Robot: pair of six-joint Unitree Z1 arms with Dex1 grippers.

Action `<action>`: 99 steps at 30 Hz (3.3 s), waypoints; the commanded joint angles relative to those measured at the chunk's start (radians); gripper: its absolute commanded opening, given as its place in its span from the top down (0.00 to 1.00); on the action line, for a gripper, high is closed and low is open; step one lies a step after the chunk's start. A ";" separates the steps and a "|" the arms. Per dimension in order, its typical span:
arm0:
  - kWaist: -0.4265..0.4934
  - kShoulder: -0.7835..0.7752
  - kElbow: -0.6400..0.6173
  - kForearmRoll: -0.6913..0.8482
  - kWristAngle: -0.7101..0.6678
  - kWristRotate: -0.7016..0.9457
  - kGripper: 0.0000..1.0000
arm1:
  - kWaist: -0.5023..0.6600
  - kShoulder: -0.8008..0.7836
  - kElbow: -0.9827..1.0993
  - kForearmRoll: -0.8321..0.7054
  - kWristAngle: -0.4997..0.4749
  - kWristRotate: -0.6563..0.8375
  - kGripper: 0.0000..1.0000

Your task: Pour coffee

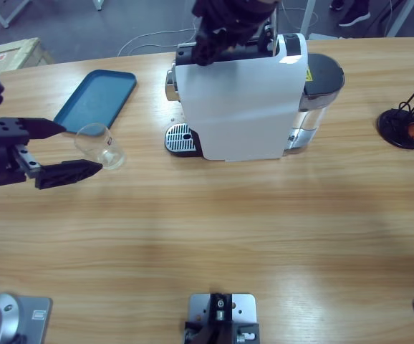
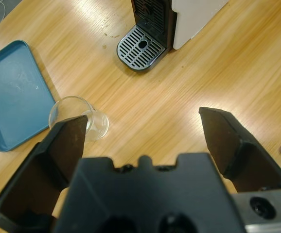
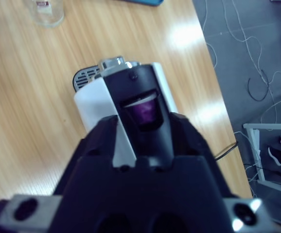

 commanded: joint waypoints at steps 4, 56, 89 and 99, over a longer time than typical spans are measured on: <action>0.011 0.008 0.026 -0.011 0.004 0.000 0.00 | 0.074 -0.221 0.034 0.021 -0.007 0.131 1.00; 0.003 -0.029 0.036 -0.003 -0.023 -0.007 0.00 | 0.028 -0.024 0.430 -0.547 -0.009 0.914 1.00; 0.003 -0.003 0.030 -0.011 -0.009 -0.015 0.01 | 0.031 0.137 0.479 -0.436 0.034 0.904 1.00; 0.044 -0.013 0.066 -0.011 0.096 -0.069 0.01 | 0.031 -0.242 0.457 -0.416 0.012 0.675 0.00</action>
